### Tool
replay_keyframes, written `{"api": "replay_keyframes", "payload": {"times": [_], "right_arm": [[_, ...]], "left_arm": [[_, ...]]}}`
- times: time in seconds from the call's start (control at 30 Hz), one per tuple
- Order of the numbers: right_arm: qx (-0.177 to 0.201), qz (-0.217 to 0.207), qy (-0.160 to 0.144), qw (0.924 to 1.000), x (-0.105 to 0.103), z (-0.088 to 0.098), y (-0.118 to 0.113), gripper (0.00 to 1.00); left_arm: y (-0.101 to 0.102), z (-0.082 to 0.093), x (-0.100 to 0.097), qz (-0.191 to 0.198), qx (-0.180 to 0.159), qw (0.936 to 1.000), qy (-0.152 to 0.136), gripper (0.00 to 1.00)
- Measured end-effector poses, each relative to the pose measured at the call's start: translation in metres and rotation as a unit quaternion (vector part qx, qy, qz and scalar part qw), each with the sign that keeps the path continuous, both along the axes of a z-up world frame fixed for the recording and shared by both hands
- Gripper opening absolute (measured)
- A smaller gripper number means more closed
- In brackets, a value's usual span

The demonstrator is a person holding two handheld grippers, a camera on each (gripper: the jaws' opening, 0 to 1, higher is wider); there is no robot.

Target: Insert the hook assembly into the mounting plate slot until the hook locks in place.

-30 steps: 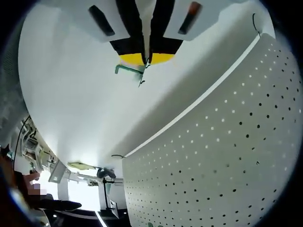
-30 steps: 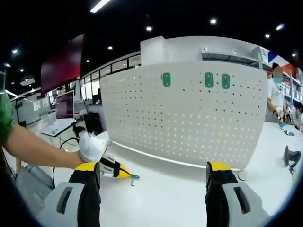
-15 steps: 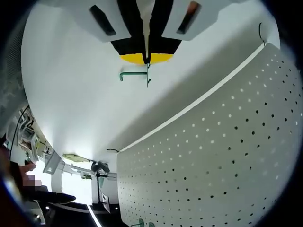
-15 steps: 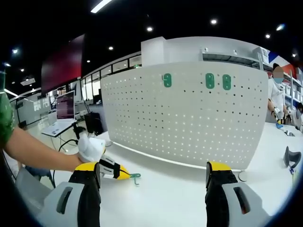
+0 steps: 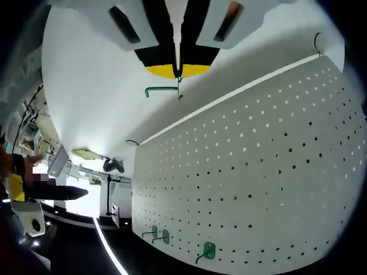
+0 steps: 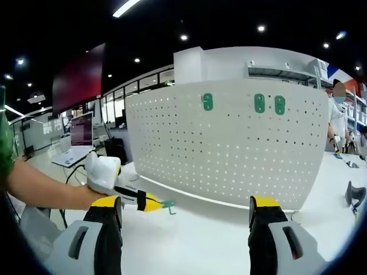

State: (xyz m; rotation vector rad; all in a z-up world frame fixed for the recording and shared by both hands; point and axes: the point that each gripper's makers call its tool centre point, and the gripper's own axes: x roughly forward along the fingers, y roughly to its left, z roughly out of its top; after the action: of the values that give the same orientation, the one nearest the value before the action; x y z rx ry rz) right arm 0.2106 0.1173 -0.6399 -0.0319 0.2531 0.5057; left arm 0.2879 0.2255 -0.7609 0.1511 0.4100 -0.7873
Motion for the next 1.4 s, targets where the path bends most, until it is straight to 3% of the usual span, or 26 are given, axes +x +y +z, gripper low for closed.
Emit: {"api": "replay_keyframes", "payload": {"times": [0.53, 0.93, 1.27, 1.4], "right_arm": [[0.004, 0.003, -0.028, 0.9996, -0.004, 0.029, 0.0, 0.93], [0.01, 0.005, -0.066, 0.9977, -0.007, 0.066, 0.001, 0.93], [0.024, 0.007, -0.092, 0.9954, -0.016, 0.093, 0.003, 0.92], [0.035, 0.009, -0.105, 0.9938, -0.018, 0.108, 0.004, 0.9]], "left_arm": [[-0.021, 0.092, -0.006, 0.0, -0.074, 0.9943, -0.077, 0.02], [-0.022, 0.145, -0.012, 0.003, -0.102, 0.9873, -0.122, 0.02], [-0.023, 0.189, -0.032, 0.005, -0.139, 0.9779, -0.156, 0.02], [-0.026, 0.215, -0.04, 0.004, -0.171, 0.9704, -0.171, 0.02]]}}
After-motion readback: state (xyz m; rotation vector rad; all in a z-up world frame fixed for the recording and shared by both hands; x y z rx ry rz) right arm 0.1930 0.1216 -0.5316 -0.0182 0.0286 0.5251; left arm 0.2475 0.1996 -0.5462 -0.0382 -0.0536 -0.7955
